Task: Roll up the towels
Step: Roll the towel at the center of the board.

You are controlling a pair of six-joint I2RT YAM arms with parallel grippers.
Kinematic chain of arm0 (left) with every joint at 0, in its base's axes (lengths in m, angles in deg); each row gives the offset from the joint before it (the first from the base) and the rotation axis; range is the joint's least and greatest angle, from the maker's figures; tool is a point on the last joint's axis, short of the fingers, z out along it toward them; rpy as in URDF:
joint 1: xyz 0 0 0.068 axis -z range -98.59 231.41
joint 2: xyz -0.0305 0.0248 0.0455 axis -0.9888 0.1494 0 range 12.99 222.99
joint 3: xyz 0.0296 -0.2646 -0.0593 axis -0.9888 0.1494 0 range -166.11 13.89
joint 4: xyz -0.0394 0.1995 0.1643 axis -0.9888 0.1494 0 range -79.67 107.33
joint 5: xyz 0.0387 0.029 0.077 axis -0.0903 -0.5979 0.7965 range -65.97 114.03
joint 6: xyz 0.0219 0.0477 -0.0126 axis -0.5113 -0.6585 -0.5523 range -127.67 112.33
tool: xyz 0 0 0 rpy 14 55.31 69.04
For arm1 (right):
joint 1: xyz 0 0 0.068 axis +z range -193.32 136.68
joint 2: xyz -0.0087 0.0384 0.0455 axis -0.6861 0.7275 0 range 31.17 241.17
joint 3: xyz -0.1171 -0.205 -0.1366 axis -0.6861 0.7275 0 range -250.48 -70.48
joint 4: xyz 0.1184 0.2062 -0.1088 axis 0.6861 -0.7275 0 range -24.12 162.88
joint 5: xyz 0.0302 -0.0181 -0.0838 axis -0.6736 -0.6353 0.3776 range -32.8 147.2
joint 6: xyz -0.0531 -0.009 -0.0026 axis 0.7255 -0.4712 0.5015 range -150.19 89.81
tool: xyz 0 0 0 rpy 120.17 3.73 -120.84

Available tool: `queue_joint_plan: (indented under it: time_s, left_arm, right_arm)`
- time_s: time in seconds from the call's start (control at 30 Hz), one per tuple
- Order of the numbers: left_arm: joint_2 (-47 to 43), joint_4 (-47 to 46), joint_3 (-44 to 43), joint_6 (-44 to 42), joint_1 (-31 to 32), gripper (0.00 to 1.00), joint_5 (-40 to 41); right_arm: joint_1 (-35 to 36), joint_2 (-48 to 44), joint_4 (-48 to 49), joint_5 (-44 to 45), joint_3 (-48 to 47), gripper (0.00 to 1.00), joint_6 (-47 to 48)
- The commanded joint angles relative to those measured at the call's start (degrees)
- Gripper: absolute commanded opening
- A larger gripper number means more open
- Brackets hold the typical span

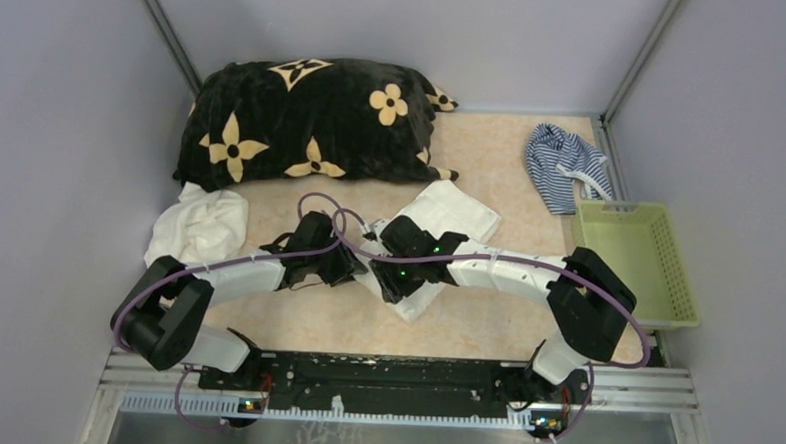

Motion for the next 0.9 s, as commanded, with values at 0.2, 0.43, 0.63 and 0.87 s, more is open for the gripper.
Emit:
queue_joint_plan:
  time_s: [0.2, 0.43, 0.63, 0.87]
  left_arm:
    - [0.66, 6.81, 0.32, -3.05, -0.47, 0.44, 2.59]
    - [0.74, 7.36, 0.25, -3.83, -0.47, 0.44, 3.19]
    - [1.49, 7.40, 0.28, -4.25, -0.47, 0.43, 3.39]
    - [1.39, 7.41, -0.14, -4.26, -0.47, 0.43, 2.97]
  right_arm:
    - [1.74, 1.21, -2.72, 10.06, 0.62, 0.36, 1.58]
    - [1.74, -1.70, -3.96, 14.69, 2.94, 0.29, 1.22]
    - [2.84, 0.33, -6.35, 22.53, 3.78, 0.25, 1.01]
    - [7.11, -5.08, -10.02, 25.14, -0.92, 0.31, 2.91]
